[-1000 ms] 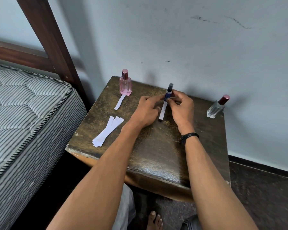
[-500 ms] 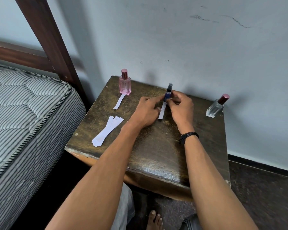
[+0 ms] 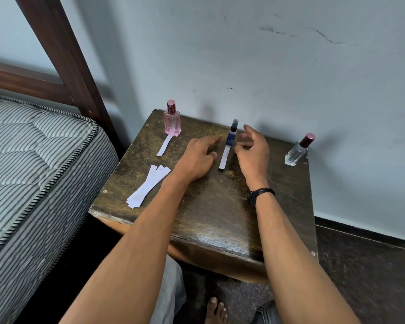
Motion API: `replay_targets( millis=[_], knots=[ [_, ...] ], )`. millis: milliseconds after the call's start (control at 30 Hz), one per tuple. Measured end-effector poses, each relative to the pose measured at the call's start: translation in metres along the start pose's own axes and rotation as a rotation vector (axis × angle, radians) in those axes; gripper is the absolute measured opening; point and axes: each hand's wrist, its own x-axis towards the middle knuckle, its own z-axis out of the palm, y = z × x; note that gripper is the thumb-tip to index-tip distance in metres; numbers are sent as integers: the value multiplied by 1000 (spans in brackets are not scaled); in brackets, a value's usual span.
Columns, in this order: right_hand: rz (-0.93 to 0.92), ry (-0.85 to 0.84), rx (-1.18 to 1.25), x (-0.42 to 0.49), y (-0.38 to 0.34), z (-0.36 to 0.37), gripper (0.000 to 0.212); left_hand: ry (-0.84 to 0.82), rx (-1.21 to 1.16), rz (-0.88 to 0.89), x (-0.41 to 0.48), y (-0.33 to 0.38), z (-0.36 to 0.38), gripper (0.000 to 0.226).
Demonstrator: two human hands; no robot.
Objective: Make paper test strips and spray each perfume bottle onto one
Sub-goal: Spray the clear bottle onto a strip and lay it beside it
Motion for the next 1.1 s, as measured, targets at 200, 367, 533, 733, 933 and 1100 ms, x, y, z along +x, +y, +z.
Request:
replay_targets(
  millis=[200,367,533,733,933,1100],
  knots=[
    [48,198,105,-10,-5,-4,53,170,-28,-22,-35,6,-32,39],
    [61,349,169,-33,-24,-10,38,406,-71,-94,-78,-3,-69,24],
    [-18,251,169,-74,-52,-5,28,452,-20,-287,-124,-19,-100,20],
    [-185,-305,-44,-143,-77,32,24,410,11,-422,-148,-47,-112,17],
    [-217,-457,-193,-149,-84,59,15,242,59,-487,-133,-57,-109,16],
    [-188,-424,-318,-138,-83,71,32,119,87,-505,-115,-56,-117,21]
  ],
)
